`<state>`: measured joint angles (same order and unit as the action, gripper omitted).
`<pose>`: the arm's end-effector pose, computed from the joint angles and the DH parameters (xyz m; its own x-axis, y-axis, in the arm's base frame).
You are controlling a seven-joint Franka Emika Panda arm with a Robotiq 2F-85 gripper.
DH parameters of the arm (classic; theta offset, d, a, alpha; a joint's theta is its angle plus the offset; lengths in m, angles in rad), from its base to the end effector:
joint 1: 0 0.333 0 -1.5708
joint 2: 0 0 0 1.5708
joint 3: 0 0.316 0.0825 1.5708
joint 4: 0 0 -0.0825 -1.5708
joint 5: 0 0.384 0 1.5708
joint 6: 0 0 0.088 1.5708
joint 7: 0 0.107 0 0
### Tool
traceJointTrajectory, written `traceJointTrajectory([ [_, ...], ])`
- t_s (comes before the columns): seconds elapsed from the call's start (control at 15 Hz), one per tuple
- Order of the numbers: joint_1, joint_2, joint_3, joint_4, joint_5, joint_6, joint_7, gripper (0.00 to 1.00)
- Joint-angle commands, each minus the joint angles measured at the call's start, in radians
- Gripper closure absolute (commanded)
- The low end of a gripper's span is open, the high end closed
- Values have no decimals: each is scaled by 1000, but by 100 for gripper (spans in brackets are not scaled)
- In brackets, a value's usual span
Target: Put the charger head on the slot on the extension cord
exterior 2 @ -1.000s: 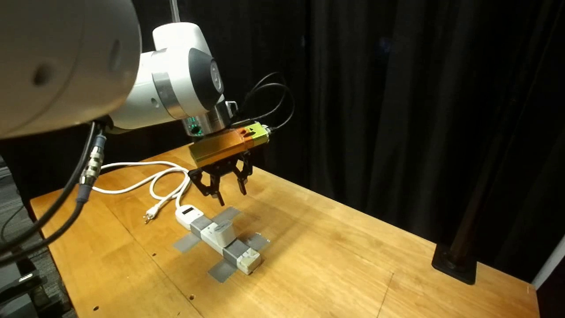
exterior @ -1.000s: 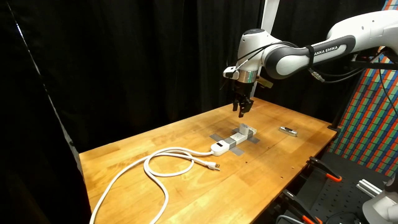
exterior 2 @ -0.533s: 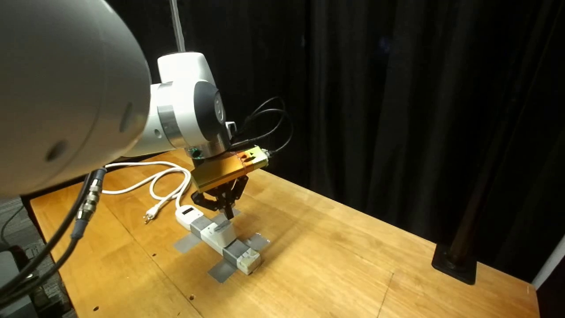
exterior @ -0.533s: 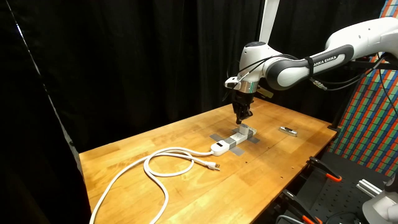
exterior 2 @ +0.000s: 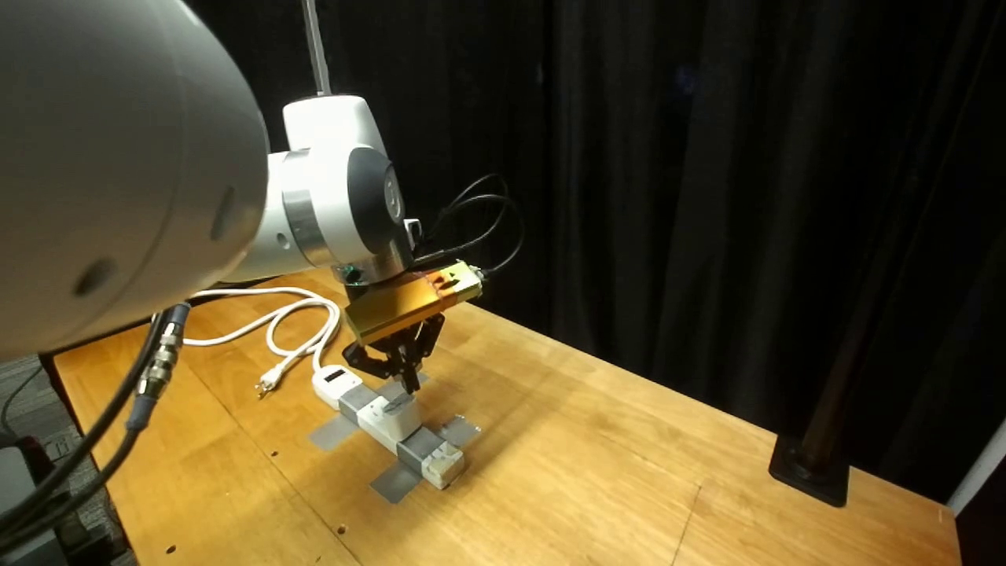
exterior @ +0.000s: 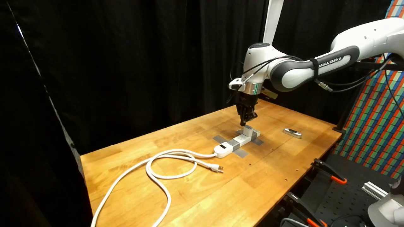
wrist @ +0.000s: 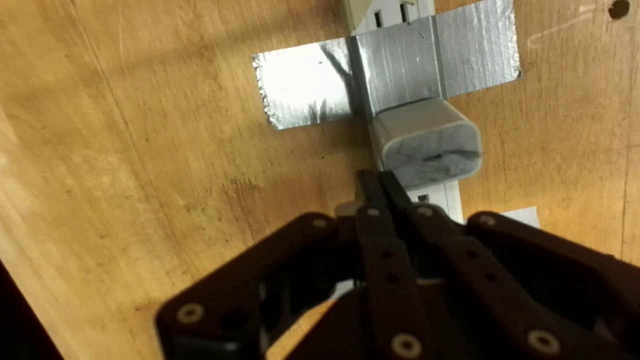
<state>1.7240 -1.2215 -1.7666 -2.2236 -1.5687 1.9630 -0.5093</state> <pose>0.5251 -0.0474 0.2004 0.2596 0.9642 -0.0547 0.9566 -0.2490 0.1515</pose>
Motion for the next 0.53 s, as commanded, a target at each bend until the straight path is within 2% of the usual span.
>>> traceJointTrajectory([
  [0.0,-29,15,31,-13,1,22,-30,93],
  [0.33,-66,37,81,-20,11,17,-44,93],
  [0.47,-66,46,76,-15,34,-5,-60,94],
])
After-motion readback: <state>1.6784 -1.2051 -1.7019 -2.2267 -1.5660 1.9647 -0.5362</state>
